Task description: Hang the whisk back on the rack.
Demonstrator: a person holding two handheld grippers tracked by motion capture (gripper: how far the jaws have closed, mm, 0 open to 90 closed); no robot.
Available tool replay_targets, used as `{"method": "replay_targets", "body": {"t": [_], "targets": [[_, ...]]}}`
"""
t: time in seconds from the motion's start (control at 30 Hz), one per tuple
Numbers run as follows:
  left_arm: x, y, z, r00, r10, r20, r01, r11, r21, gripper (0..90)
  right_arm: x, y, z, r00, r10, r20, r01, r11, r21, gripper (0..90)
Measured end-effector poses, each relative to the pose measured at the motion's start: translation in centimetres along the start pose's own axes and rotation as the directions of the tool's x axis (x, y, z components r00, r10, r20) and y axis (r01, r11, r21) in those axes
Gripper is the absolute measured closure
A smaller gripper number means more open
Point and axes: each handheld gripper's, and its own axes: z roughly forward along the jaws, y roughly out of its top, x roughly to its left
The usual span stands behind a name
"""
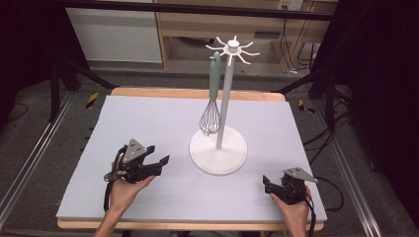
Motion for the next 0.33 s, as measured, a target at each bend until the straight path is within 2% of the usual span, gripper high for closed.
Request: {"method": "replay_targets", "body": {"t": [0.07, 0.17, 0.33], "targets": [[0.7, -0.5, -0.1, 0.9997, 0.002, -0.025, -0.001, 0.9998, 0.020, 35.0, -0.1, 0.0, 0.0, 1.0000, -0.001, 0.005, 0.001, 1.000, 0.001, 17.2], [1.6, -1.2, -0.2, 0.9981, -0.021, -0.058, 0.023, 0.9994, 0.028, 34.0, -0.1, 0.0, 0.0, 1.0000, -0.001, 0.006, 0.001, 1.000, 0.002, 16.9], [3.0, -2.3, -0.6, 0.9935, -0.034, -0.108, 0.040, 0.9975, 0.058, 33.1, -0.3, -0.1, 0.0, 0.9999, 0.005, 0.009, -0.006, 1.000, 0.008, 15.0]]}}
